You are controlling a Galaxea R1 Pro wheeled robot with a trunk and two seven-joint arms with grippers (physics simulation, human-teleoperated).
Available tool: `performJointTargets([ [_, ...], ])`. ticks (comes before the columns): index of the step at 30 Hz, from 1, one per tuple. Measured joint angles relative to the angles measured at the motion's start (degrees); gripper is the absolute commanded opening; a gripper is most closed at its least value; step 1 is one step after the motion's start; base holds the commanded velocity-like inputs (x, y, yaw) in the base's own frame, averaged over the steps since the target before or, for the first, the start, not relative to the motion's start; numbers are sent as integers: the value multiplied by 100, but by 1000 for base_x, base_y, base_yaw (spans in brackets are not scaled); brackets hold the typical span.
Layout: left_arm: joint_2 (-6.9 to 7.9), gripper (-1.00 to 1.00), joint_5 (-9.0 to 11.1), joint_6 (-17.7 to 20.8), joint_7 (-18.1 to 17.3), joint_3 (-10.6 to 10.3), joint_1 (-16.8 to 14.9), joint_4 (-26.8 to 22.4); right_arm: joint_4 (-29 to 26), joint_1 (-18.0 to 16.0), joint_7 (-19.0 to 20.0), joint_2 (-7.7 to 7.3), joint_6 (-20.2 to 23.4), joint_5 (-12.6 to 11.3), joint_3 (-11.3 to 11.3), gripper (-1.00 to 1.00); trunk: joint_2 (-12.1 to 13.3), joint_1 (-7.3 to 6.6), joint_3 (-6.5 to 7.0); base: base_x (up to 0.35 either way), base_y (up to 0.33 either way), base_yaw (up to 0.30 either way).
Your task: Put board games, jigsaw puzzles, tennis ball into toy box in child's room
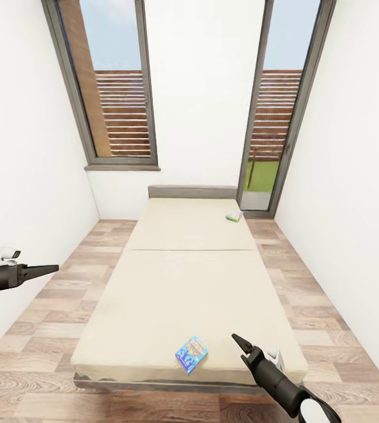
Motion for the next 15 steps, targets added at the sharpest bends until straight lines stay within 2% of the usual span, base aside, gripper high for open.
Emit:
performJointTargets([
  [15,0,100,0,0,0,0,0,0,49,0,-4,0,-3,1,-3,100,0,0,143,0,0,0],
])
